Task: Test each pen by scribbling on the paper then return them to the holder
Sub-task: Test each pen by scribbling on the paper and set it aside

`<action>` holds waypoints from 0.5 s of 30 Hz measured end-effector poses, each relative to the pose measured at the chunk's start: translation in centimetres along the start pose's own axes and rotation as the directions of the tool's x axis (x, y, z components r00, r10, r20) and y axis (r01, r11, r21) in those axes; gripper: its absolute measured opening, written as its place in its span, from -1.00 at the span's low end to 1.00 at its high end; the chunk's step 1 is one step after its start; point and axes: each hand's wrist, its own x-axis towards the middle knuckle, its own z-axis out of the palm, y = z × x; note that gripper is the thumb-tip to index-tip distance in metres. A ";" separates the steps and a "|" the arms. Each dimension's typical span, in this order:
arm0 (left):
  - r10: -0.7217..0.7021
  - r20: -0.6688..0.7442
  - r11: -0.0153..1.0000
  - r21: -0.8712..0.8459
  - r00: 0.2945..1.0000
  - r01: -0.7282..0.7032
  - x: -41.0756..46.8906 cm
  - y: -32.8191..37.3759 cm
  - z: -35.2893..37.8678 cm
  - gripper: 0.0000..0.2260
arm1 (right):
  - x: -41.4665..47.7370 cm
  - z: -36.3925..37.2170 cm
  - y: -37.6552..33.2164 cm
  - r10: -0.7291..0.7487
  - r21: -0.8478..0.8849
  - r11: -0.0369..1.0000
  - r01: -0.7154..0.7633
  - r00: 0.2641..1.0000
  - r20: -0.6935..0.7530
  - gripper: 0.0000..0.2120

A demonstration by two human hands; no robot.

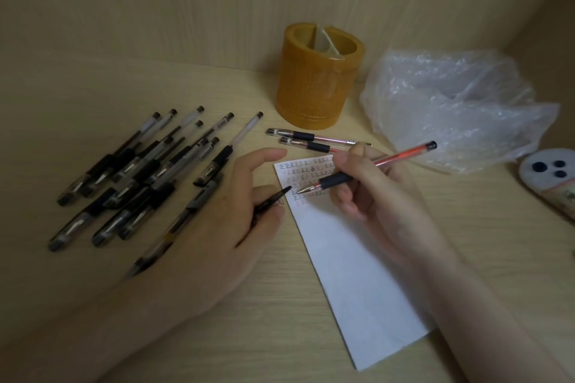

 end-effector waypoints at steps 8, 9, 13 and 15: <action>-0.006 0.050 0.996 0.092 0.999 0.001 0.1 0.0 0.2 -0.62 | -0.2 0.4 0.8 0.060 -0.106 0.993 -0.041 0.981 0.182 -0.78; -0.015 0.029 0.996 0.092 0.999 0.012 0.2 -0.1 0.2 -0.68 | -0.2 0.5 0.7 0.042 -0.115 0.993 -0.019 0.978 0.204 -0.85; -0.085 -0.069 0.993 0.074 0.994 0.090 0.6 0.4 -0.2 -0.87 | -0.4 0.3 0.3 -0.022 -0.087 0.995 0.039 0.981 0.195 -0.85; -0.075 -0.084 0.993 0.086 0.994 0.082 0.4 0.3 -0.2 -0.75 | -0.5 0.2 0.3 -0.033 -0.117 0.992 0.051 0.988 0.149 -0.77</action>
